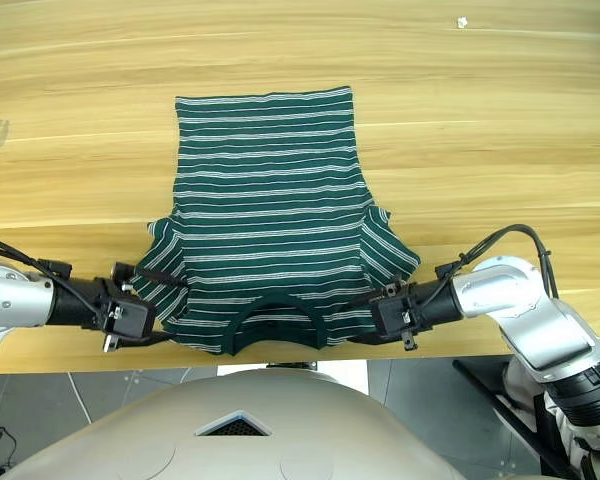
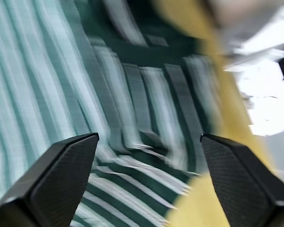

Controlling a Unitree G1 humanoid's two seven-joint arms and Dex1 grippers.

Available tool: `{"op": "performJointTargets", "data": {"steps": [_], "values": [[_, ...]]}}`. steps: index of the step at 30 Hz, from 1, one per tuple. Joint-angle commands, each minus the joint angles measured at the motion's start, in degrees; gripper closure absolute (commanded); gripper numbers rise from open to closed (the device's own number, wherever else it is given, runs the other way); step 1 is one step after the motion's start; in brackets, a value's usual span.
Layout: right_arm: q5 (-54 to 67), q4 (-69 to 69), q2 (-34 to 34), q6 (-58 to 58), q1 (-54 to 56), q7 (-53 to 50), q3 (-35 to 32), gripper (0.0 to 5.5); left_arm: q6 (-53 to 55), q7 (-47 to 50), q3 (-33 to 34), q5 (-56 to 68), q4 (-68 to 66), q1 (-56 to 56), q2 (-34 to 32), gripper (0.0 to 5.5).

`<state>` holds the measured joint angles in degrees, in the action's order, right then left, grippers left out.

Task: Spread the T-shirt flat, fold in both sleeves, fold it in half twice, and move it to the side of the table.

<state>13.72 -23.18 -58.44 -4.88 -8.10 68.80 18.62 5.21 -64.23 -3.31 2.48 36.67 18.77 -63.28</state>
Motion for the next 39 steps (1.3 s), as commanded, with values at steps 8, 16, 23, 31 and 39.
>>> {"op": "performJointTargets", "data": {"steps": [8, 16, 23, 31, 39], "values": [[0.92, 16.02, 33.51, -6.01, 14.59, -37.76, -17.68, 3.27, 12.42, 45.26, 17.94, 14.74, -0.29, 6.54, 45.28, 1.50], [-4.25, 21.22, 37.57, -9.47, 18.91, -45.12, -20.44, 3.27, 8.87, 53.14, 15.49, 17.74, -2.42, 17.90, 61.04, 1.50], [-6.35, 20.72, 38.44, -10.88, 19.64, -46.73, -20.73, 3.27, 11.04, 52.69, 15.88, 25.15, -3.45, 23.61, 64.34, 1.50], [-6.59, 19.43, 38.29, -10.35, 20.00, -46.51, -20.91, 3.27, 12.63, 53.15, 13.78, 25.91, -5.69, 28.01, 65.38, 1.50], [-6.76, 18.88, 38.03, -10.14, 20.07, -46.46, -21.03, 3.23, 13.15, 53.73, 13.56, 25.75, -5.77, 27.97, 65.51, 2.06]]}}
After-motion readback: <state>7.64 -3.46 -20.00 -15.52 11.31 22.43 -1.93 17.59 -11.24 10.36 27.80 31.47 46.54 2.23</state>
